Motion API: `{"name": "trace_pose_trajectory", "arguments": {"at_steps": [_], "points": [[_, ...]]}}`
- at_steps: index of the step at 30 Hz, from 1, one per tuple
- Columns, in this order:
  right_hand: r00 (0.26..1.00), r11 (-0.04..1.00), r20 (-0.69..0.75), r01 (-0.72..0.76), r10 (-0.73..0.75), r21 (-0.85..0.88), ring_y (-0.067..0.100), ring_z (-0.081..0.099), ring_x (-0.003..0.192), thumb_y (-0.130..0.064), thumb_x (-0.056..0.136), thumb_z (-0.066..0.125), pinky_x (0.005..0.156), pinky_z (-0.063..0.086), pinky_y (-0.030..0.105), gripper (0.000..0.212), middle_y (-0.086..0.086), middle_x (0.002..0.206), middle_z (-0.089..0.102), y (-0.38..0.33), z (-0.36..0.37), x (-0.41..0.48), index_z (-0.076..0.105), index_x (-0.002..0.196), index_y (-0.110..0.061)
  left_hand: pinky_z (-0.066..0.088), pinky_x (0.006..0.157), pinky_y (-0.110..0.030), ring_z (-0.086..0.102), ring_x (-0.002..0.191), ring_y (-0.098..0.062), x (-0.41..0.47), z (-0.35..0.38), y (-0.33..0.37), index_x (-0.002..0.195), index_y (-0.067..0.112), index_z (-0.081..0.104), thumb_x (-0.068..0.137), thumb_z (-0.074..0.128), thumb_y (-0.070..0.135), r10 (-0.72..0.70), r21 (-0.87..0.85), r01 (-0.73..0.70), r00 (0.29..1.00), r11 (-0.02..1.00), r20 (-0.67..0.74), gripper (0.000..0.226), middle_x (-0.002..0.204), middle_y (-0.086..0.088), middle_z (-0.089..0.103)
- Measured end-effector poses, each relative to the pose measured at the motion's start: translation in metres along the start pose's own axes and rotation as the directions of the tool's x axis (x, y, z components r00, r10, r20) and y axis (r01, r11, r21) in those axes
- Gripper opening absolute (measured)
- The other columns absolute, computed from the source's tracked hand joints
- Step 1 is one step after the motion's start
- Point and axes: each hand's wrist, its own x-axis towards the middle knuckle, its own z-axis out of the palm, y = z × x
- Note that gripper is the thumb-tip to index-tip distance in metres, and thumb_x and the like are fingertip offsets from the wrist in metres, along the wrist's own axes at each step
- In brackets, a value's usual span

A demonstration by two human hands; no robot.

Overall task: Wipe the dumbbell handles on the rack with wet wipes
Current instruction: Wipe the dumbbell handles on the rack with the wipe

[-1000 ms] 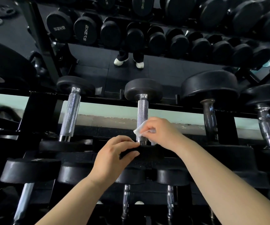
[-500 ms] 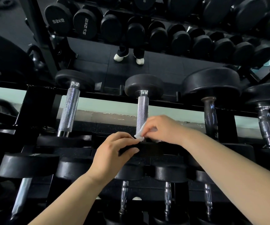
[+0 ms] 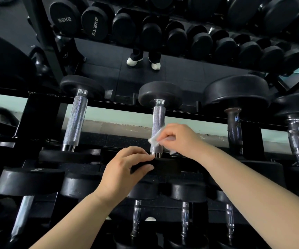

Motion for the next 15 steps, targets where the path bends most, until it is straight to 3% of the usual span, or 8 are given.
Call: {"name": "trace_pose_trajectory", "arguments": {"at_steps": [2, 4, 6, 9, 12, 15], "points": [[0.99, 0.992, 0.141, 0.032, -0.015, -0.121, 0.012, 0.058, 0.092, -0.007, 0.083, 0.058, 0.083, 0.047, 0.025, 0.017, -0.003, 0.095, 0.062, 0.001, 0.004, -0.005, 0.072, 0.089, -0.016, 0.042, 0.079, -0.007, 0.051, 0.091, 0.006, 0.0, 0.0, -0.001, 0.105, 0.032, 0.061, 0.073, 0.052, 0.046, 0.005, 0.001, -0.005, 1.0, 1.0, 0.0, 0.036, 0.091, 0.031, 0.054], [0.986, 0.986, 0.167, 0.04, -0.013, -0.163, 0.014, 0.057, 0.093, -0.009, 0.085, 0.058, 0.087, 0.046, 0.029, 0.017, 0.002, 0.098, 0.062, 0.002, 0.006, -0.006, 0.072, 0.093, -0.013, 0.042, 0.079, -0.007, 0.05, 0.092, 0.006, -0.001, 0.001, -0.001, 0.111, 0.035, 0.053, 0.073, 0.052, 0.047, 0.005, 0.0, -0.005, 1.0, 1.0, 0.001, 0.039, 0.091, 0.033, 0.055], [0.998, 0.993, 0.05, 0.035, -0.03, -0.113, 0.014, 0.056, 0.087, -0.014, 0.086, 0.059, 0.083, 0.048, 0.03, 0.015, 0.003, 0.094, 0.06, -0.001, 0.005, 0.002, 0.07, 0.093, -0.008, 0.042, 0.079, -0.007, 0.05, 0.092, 0.006, -0.002, 0.002, -0.002, 0.108, 0.034, 0.056, 0.073, 0.052, 0.047, -0.001, -0.009, 0.001, 1.0, 1.0, -0.007, 0.038, 0.091, 0.031, 0.056], [0.969, 0.998, -0.246, 0.031, -0.041, -0.045, 0.013, 0.056, 0.079, -0.014, 0.086, 0.057, 0.07, 0.045, 0.015, 0.016, 0.002, 0.087, 0.058, -0.004, 0.001, 0.026, 0.069, 0.093, -0.005, 0.042, 0.078, -0.009, 0.051, 0.092, 0.005, -0.002, 0.001, -0.003, 0.107, 0.035, 0.058, 0.072, 0.051, 0.049, -0.012, -0.007, 0.012, 1.0, 1.0, 0.003, 0.039, 0.094, 0.026, 0.059], [0.877, 0.997, -0.479, -0.013, -0.023, -0.073, 0.021, 0.058, 0.092, -0.009, 0.088, 0.052, 0.077, 0.044, 0.024, 0.02, 0.012, 0.099, 0.062, -0.001, 0.002, 0.049, 0.069, 0.098, -0.004, 0.043, 0.079, -0.01, 0.051, 0.093, 0.006, 0.0, 0.0, -0.003, 0.113, 0.04, 0.05, 0.072, 0.05, 0.051, -0.003, 0.015, 0.003, 1.0, 1.0, 0.023, 0.042, 0.108, 0.032, 0.052], [0.848, 0.999, -0.53, -0.034, 0.019, -0.018, 0.024, 0.058, 0.093, -0.007, 0.089, 0.05, 0.078, 0.047, 0.031, 0.021, 0.012, 0.102, 0.06, -0.003, 0.011, 0.047, 0.067, 0.099, -0.002, 0.043, 0.079, -0.011, 0.051, 0.093, 0.006, 0.0, 0.0, -0.003, 0.112, 0.04, 0.05, 0.072, 0.05, 0.051, 0.001, 0.017, -0.001, 1.0, 1.0, 0.028, 0.042, 0.107, 0.035, 0.051]]}}
